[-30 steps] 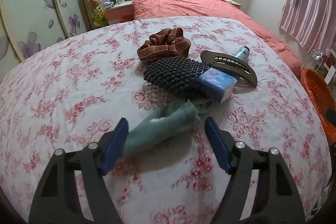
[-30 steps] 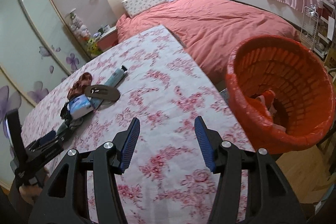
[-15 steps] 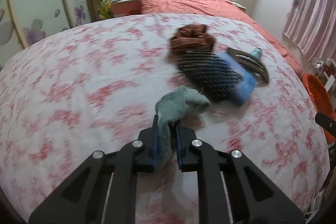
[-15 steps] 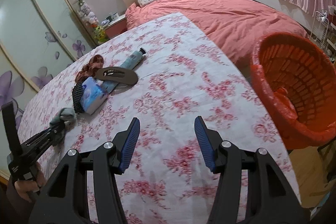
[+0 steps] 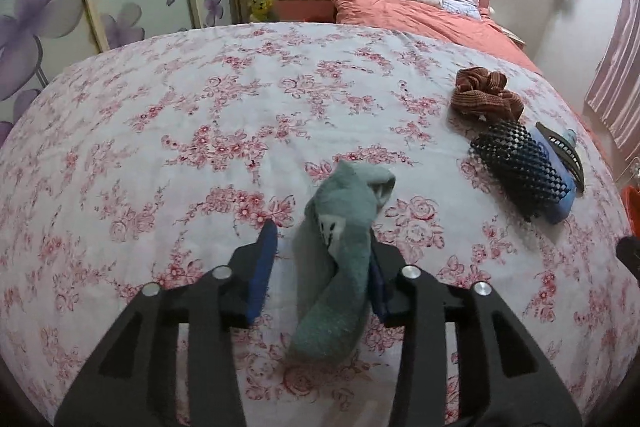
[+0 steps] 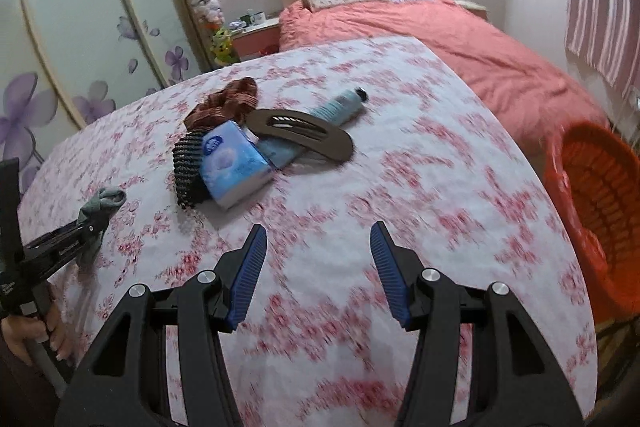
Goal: Collect trash
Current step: 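Grasp the grey-green sock with the left tool while the right tool grasps the blue tissue pack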
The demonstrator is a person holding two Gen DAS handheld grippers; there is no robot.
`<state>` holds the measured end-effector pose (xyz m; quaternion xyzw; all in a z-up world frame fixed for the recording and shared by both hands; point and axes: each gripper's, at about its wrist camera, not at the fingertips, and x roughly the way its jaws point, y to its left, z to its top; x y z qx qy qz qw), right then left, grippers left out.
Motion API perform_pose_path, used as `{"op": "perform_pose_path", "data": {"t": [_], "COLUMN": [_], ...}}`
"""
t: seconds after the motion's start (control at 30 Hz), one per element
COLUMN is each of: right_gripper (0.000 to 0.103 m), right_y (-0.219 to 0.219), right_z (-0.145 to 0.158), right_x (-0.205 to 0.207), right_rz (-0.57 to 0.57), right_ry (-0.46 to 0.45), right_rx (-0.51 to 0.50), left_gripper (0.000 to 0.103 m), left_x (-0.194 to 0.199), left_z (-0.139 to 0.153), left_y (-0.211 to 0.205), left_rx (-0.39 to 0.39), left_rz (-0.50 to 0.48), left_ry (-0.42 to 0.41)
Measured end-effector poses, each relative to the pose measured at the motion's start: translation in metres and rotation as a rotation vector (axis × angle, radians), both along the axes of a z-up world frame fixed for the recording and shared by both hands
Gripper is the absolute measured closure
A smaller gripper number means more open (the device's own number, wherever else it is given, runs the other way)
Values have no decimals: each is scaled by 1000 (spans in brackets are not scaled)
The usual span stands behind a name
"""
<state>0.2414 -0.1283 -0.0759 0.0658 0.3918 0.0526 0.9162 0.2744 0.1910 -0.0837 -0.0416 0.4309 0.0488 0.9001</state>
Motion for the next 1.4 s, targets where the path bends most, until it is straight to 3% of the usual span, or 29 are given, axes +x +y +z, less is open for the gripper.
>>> {"op": "perform_pose_path", "data": {"t": [0.5, 0.83, 1.13, 1.2, 1.3, 1.4], "right_gripper": [44, 48, 48, 57, 57, 38], "right_y": [70, 81, 48, 28, -6, -28], "right_z": [-18, -19, -19, -20, -22, -22], "right_x": [54, 69, 39, 28, 16, 12], "right_rz": [138, 163, 109, 58, -25, -42], "right_ry": [38, 43, 46, 48, 72, 91], "right_rx": [-151, -187, -182, -195, -173, -88], "left_gripper": [59, 59, 59, 59, 59, 59], "left_x": [-5, -7, -7, -7, -7, -7], "left_z": [0, 0, 0, 0, 0, 0], "left_y": [22, 26, 28, 28, 28, 28], "left_rx": [-167, -203, -216, -218, -219, -221], "left_rz": [7, 8, 10, 10, 11, 12], "left_ry": [-41, -50, -53, -54, -54, -55]}}
